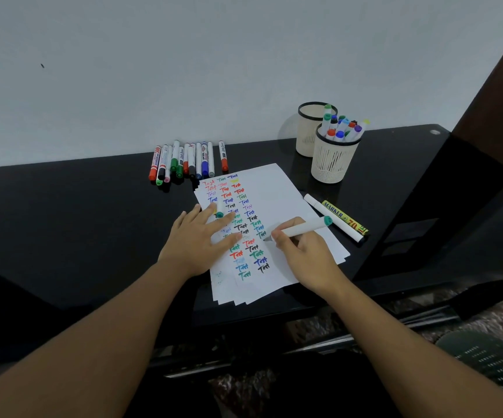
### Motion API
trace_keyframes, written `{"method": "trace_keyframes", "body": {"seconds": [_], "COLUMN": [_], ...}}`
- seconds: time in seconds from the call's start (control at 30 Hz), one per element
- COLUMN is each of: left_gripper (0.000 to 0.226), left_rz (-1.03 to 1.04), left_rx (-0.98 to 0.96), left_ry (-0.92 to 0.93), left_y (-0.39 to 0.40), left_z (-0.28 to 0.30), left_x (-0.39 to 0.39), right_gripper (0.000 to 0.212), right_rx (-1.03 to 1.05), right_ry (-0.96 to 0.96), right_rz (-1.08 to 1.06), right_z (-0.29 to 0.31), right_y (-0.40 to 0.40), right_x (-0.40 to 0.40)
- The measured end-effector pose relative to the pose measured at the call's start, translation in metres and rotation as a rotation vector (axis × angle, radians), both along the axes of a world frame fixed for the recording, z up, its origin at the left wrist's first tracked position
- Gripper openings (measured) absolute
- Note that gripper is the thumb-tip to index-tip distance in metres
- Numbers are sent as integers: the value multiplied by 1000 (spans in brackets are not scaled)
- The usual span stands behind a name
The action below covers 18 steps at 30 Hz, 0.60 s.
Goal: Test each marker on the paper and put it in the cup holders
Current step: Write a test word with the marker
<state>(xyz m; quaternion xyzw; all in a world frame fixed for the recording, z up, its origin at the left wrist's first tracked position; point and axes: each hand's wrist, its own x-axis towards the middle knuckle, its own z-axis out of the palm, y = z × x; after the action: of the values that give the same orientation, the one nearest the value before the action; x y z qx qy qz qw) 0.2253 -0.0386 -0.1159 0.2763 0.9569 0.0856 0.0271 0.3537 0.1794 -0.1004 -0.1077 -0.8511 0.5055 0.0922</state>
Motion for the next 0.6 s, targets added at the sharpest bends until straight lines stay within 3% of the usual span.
{"method": "trace_keyframes", "body": {"seconds": [0.6], "left_gripper": [72], "left_rz": [2], "left_rx": [-4], "left_ry": [5], "left_y": [0], "left_z": [-1], "left_x": [0], "right_gripper": [11], "right_rx": [61], "right_ry": [-13], "right_rz": [25], "right_z": [0], "right_y": [0], "right_x": [-1]}}
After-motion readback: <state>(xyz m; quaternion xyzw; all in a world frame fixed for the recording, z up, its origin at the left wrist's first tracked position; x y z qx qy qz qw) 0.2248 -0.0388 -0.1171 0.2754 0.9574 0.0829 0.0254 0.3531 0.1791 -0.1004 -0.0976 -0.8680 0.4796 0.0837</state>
